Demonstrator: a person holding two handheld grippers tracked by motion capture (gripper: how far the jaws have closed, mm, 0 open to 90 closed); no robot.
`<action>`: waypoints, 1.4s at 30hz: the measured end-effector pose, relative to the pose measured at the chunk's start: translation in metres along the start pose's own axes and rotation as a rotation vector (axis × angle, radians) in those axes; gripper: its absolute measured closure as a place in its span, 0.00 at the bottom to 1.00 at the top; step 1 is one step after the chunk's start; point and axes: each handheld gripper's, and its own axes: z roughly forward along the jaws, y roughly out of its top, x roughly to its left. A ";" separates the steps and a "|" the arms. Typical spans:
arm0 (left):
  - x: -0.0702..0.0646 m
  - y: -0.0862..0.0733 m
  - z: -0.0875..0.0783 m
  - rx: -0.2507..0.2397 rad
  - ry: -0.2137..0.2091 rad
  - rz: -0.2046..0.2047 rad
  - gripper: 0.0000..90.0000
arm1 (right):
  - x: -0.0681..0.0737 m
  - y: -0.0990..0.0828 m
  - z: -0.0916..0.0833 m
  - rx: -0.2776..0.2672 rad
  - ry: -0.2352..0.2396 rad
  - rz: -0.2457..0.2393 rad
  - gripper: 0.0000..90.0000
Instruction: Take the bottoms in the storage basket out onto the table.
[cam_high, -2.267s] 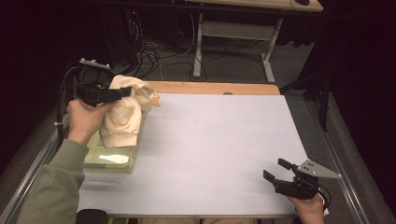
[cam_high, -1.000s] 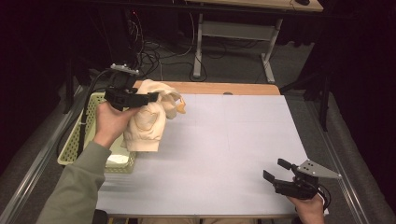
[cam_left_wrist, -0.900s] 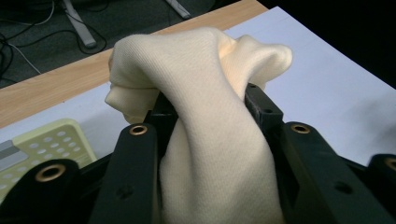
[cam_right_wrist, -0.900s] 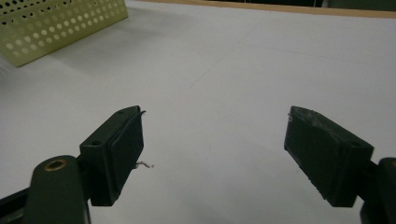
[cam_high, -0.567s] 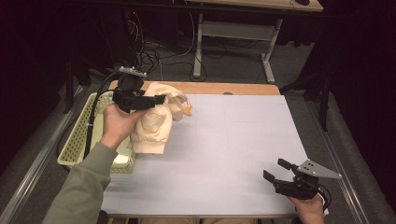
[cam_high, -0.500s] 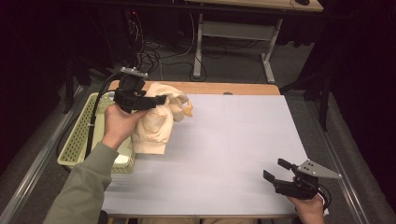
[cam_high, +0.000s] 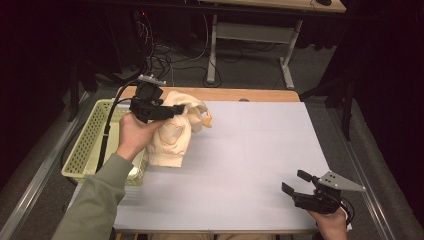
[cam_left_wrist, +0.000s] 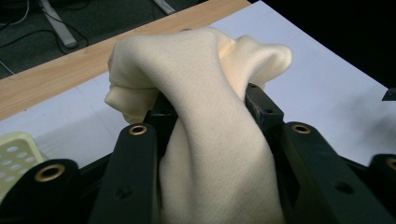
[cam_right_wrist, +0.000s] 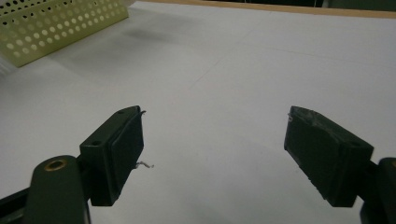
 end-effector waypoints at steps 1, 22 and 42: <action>-0.001 0.000 0.001 0.000 -0.002 0.001 0.68 | 0.000 0.000 0.000 0.000 0.000 0.000 0.22; -0.013 0.002 0.022 0.020 -0.029 0.019 0.68 | 0.000 0.000 0.000 0.000 0.002 -0.001 0.22; -0.025 0.004 0.048 0.035 -0.037 0.033 0.68 | 0.001 0.000 0.000 0.000 0.005 -0.001 0.22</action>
